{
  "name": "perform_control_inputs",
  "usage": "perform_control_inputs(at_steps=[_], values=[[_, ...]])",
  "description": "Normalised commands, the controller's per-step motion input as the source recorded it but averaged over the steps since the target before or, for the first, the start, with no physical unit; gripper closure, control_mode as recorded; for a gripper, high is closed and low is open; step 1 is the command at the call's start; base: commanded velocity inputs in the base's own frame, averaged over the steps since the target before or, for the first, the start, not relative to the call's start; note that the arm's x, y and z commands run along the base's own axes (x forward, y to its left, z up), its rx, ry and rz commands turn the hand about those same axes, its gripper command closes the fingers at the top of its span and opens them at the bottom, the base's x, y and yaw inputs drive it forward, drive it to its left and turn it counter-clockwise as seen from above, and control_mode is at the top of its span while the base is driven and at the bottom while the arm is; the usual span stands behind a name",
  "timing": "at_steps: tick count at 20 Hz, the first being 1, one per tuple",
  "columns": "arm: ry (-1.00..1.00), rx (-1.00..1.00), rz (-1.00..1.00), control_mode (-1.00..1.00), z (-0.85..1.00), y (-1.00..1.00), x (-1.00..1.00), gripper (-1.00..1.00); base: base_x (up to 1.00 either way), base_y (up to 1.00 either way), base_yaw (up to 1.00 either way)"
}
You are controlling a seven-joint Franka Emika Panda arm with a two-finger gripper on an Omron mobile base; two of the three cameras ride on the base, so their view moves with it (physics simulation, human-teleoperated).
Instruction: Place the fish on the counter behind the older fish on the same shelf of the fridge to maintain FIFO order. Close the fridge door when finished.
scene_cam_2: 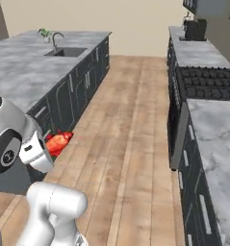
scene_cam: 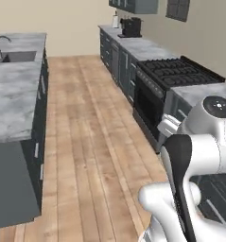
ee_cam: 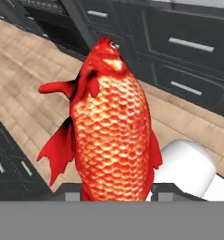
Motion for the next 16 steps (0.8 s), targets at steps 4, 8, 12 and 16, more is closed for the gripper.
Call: perform_control_inputs(at_steps=[4,8,12,16], values=[[0.00,0.00,0.00,1.00,0.00,0.00,0.00,1.00,-0.02,0.38,0.81],[0.00,0.00,0.00,1.00,0.00,0.00,0.00,1.00,0.00,0.51,0.83],[0.00,0.00,0.00,1.00,0.00,0.00,0.00,1.00,0.00,0.56,0.80],[0.00,0.00,0.00,1.00,0.00,0.00,0.00,1.00,0.08,0.65,0.73]])
